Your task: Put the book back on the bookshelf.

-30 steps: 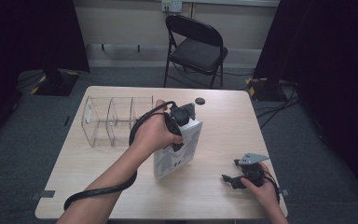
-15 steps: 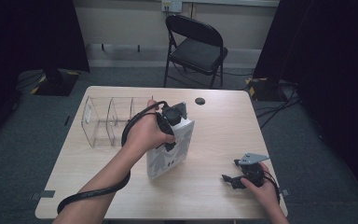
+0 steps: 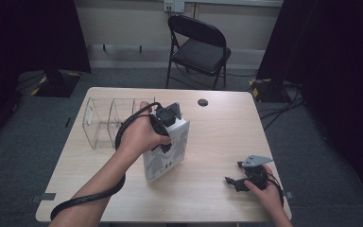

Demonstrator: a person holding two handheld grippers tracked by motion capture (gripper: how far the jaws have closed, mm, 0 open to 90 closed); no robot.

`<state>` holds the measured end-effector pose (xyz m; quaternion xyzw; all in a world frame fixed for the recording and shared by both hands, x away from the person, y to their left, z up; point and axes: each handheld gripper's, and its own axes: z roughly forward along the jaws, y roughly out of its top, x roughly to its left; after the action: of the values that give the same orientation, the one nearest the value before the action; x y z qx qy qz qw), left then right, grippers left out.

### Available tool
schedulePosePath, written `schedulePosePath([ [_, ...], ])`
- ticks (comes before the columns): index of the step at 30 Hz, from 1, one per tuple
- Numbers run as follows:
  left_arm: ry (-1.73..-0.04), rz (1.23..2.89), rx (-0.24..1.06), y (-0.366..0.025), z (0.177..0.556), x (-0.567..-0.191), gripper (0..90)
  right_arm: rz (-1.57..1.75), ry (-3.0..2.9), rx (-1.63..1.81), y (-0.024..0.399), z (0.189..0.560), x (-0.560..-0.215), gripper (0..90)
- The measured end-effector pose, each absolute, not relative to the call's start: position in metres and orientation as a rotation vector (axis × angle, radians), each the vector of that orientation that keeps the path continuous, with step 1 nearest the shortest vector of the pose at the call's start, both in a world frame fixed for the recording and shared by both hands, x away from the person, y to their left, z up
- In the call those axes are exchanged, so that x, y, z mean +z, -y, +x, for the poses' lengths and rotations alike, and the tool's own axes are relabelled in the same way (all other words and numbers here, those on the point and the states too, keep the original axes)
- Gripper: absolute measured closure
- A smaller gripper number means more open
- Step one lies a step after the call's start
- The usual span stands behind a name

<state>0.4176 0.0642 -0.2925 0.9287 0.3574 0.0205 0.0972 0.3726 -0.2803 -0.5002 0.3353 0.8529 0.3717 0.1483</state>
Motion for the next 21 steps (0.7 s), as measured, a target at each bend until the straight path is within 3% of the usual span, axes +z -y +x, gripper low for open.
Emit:
schedulePosePath([
  [21,-1.134,2.721,0.063,-0.087,0.417,-0.294,52.9,0.965,-2.453,1.069,0.280,0.373,-0.500,13.2],
])
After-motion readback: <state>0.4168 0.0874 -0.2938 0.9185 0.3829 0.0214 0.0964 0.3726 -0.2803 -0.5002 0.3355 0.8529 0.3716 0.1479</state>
